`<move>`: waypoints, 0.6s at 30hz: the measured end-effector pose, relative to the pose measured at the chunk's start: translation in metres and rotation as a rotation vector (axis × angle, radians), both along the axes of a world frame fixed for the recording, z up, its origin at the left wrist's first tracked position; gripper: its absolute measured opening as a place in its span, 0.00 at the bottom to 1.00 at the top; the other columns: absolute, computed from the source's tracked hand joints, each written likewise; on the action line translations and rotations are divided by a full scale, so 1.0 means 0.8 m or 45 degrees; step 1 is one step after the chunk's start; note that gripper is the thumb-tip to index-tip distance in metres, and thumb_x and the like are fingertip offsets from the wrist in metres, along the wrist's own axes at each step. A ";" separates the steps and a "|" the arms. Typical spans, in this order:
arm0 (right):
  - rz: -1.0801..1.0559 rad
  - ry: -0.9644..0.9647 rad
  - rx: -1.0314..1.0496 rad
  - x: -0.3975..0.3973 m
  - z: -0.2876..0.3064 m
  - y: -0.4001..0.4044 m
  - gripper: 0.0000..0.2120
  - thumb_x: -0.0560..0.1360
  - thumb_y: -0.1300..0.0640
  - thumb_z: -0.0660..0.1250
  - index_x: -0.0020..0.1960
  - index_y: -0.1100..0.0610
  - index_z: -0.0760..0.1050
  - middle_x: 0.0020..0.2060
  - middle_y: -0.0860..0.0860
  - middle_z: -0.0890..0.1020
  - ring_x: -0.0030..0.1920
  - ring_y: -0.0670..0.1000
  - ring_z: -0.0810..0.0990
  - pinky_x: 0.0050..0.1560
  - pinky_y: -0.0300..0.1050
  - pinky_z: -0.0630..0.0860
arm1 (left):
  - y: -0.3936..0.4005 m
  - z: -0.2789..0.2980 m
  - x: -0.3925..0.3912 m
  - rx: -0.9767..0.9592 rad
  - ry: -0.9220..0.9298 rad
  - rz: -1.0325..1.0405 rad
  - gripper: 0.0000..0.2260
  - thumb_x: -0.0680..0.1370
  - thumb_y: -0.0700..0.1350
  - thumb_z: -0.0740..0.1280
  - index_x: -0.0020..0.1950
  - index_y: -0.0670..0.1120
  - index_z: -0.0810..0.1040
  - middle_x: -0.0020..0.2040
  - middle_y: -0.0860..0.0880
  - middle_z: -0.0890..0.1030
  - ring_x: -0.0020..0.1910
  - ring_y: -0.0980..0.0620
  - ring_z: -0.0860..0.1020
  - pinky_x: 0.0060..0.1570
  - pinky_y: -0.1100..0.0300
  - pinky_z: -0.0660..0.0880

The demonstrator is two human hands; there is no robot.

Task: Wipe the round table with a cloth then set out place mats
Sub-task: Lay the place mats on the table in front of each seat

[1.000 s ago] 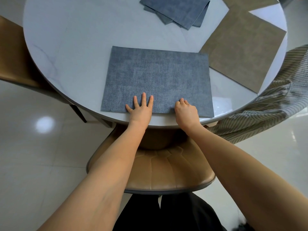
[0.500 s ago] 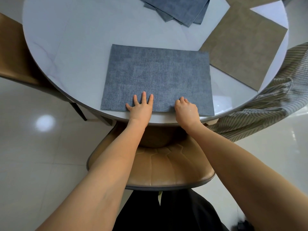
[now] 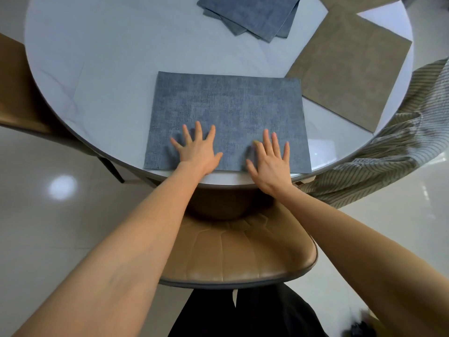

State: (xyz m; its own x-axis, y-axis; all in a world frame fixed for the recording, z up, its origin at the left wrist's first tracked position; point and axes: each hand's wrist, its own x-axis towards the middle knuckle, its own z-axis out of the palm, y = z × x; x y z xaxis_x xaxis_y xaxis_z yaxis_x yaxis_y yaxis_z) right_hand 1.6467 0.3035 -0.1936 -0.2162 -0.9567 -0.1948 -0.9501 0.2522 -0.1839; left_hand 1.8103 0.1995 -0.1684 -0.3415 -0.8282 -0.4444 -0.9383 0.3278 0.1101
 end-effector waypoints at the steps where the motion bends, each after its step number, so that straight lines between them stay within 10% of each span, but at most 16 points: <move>1: -0.098 -0.050 0.048 0.000 -0.002 -0.009 0.30 0.80 0.40 0.53 0.77 0.53 0.53 0.78 0.56 0.44 0.78 0.57 0.39 0.73 0.61 0.35 | 0.000 -0.009 0.005 0.039 -0.030 0.027 0.38 0.76 0.68 0.56 0.78 0.57 0.40 0.79 0.44 0.38 0.75 0.35 0.37 0.66 0.27 0.42; 6: -0.326 -0.100 0.163 0.006 -0.027 -0.033 0.39 0.77 0.32 0.48 0.79 0.48 0.36 0.76 0.58 0.34 0.76 0.58 0.31 0.71 0.65 0.30 | 0.012 -0.037 0.015 0.057 -0.006 0.122 0.45 0.68 0.79 0.48 0.75 0.60 0.31 0.75 0.47 0.27 0.73 0.36 0.30 0.64 0.26 0.38; 13: -0.123 -0.182 0.349 -0.029 -0.024 -0.058 0.36 0.77 0.32 0.51 0.78 0.41 0.38 0.77 0.52 0.34 0.76 0.57 0.32 0.72 0.62 0.31 | 0.008 -0.032 -0.004 0.192 -0.089 0.245 0.48 0.68 0.78 0.51 0.75 0.57 0.29 0.74 0.44 0.26 0.73 0.34 0.30 0.63 0.23 0.42; 18: -0.346 -0.303 -0.019 -0.052 0.000 -0.067 0.28 0.78 0.49 0.63 0.74 0.57 0.62 0.74 0.59 0.62 0.74 0.59 0.60 0.74 0.56 0.52 | 0.007 -0.016 -0.025 0.285 -0.123 0.230 0.52 0.70 0.74 0.60 0.78 0.49 0.34 0.76 0.42 0.31 0.75 0.34 0.36 0.67 0.27 0.45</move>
